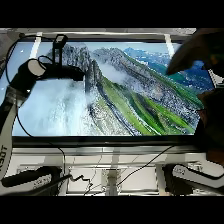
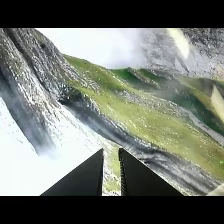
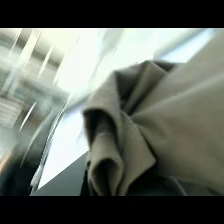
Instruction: Fold the clothes and pants, and hang the long-sleeved shirts on hangers.
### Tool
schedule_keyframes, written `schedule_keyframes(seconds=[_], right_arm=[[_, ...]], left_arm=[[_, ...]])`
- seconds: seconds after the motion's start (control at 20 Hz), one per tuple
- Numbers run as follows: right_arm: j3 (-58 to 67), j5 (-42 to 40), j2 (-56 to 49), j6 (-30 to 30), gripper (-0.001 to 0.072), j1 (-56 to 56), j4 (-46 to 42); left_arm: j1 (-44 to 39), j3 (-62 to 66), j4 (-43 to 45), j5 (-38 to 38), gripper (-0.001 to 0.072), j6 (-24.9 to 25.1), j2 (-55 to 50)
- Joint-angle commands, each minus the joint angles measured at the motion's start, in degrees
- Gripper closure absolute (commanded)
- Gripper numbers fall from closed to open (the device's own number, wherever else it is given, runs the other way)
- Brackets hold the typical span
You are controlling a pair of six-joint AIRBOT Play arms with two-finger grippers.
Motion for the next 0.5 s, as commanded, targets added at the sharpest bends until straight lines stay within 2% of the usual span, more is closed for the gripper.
schedule_keyframes(seconds=[0.0,0.1,0.25,0.35,0.45], right_arm=[[0.00,-3.15,9.60,8.66,0.0685,-14.80,-8.83],[0.00,-1.77,12.92,14.23,0.0685,-22.91,-16.68],[0.00,3.34,16.55,15.56,0.0685,-33.75,-29.59],[0.00,10.27,17.42,16.37,0.0685,-39.39,-38.36],[0.00,18.25,17.38,20.13,0.0685,-43.43,-45.38]], left_arm=[[1.22,0.00,0.31,-5.11,0.0598,0.02,2.62],[1.25,0.00,0.31,-6.56,0.0598,0.00,3.28],[1.22,0.00,0.28,-8.50,0.0598,0.00,3.21],[1.22,0.00,0.28,-8.48,0.0598,0.00,3.19],[1.22,0.00,0.28,-8.48,0.0597,0.00,3.19]])
